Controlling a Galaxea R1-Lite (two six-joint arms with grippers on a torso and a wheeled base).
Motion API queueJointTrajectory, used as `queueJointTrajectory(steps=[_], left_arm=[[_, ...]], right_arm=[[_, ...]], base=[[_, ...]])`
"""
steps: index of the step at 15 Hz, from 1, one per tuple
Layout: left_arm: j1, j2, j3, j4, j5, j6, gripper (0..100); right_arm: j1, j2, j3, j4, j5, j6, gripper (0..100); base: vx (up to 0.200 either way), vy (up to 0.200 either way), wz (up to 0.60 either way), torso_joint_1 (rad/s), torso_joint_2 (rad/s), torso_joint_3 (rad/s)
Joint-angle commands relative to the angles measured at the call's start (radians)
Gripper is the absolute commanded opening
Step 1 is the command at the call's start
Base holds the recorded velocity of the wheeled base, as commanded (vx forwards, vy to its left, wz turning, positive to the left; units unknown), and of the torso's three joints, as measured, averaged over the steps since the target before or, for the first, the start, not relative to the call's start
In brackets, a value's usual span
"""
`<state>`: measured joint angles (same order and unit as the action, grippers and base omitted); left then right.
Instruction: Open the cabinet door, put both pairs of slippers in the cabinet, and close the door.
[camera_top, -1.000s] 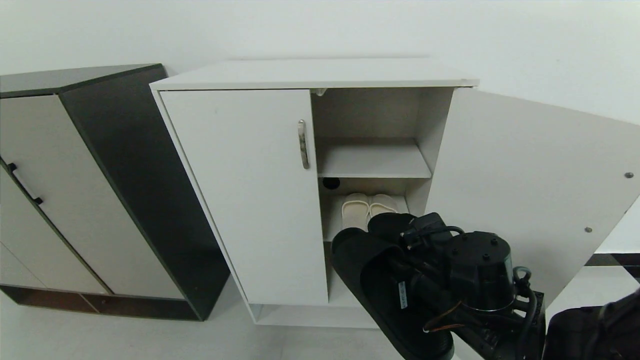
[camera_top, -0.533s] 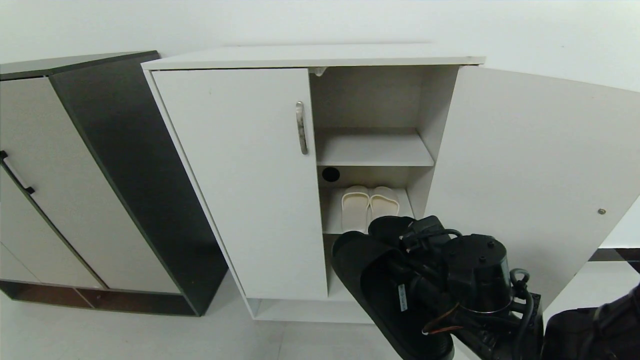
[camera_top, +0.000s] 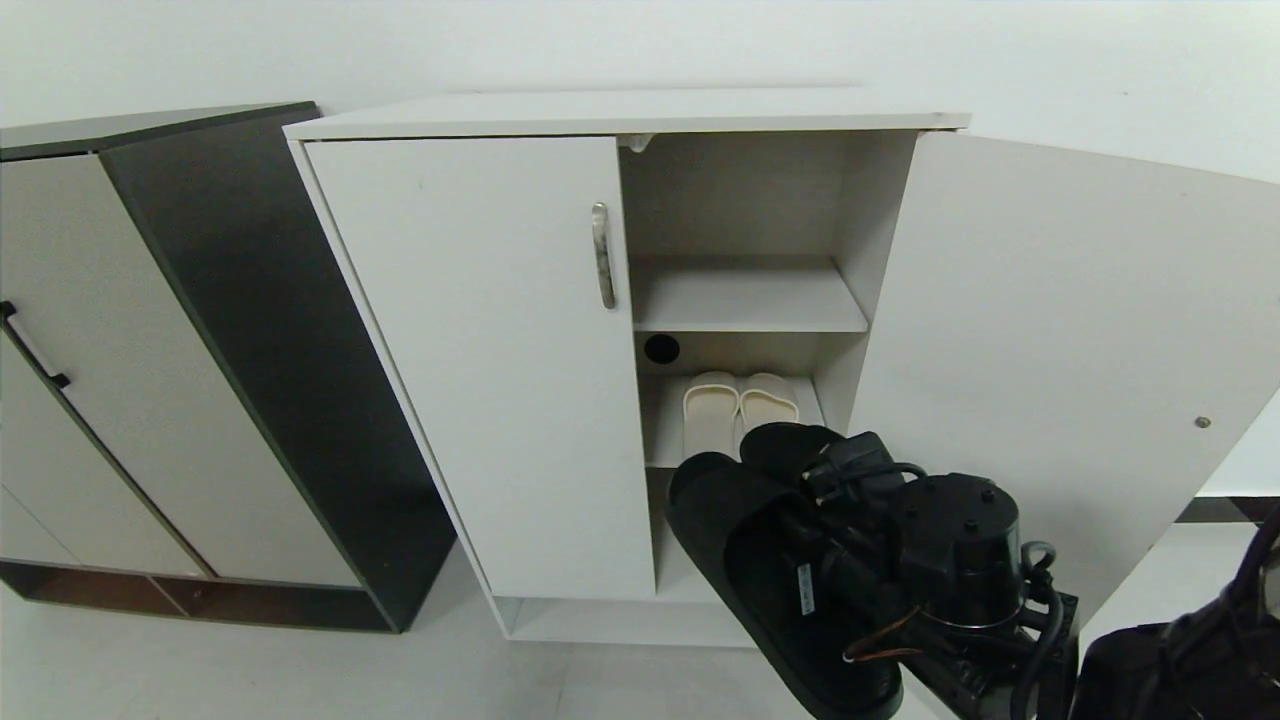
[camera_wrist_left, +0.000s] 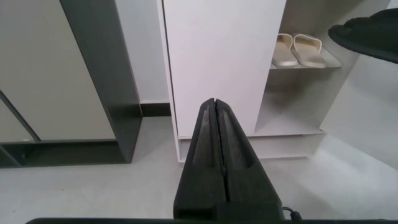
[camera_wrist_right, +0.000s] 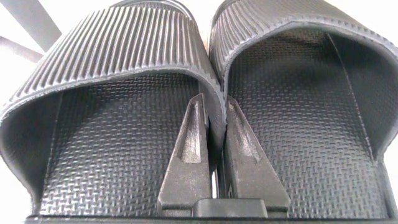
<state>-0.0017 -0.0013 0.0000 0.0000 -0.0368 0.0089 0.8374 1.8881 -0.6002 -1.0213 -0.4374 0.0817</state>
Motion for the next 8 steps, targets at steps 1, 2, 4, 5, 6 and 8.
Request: queueJointTrajectory(steps=[1, 2, 4, 5, 6, 8], left_arm=[[0.000, 0.001, 0.000, 0.000, 0.000, 0.000, 0], [0.000, 0.001, 0.000, 0.000, 0.000, 0.000, 0], [0.000, 0.001, 0.000, 0.000, 0.000, 0.000, 0], [0.000, 0.001, 0.000, 0.000, 0.000, 0.000, 0], [0.000, 0.001, 0.000, 0.000, 0.000, 0.000, 0], [0.000, 0.001, 0.000, 0.000, 0.000, 0.000, 0]], right_arm=[[0.003, 0.017, -0.023, 0.021, -0.024, -0.003, 0], [0.006, 0.020, -0.055, 0.084, -0.069, 0.001, 0], [0.025, 0.002, -0.168, 0.316, -0.112, 0.090, 0], [0.043, -0.017, -0.233, 0.448, -0.127, 0.155, 0], [0.068, -0.023, -0.317, 0.621, -0.181, 0.234, 0], [0.100, -0.006, -0.489, 0.848, -0.336, 0.372, 0]], base=[[0.000, 0.000, 0.00, 0.000, 0.00, 0.000], [0.000, 0.000, 0.00, 0.000, 0.00, 0.000], [0.000, 0.000, 0.00, 0.000, 0.00, 0.000], [0.000, 0.000, 0.00, 0.000, 0.00, 0.000], [0.000, 0.000, 0.00, 0.000, 0.00, 0.000], [0.000, 0.000, 0.00, 0.000, 0.00, 0.000]])
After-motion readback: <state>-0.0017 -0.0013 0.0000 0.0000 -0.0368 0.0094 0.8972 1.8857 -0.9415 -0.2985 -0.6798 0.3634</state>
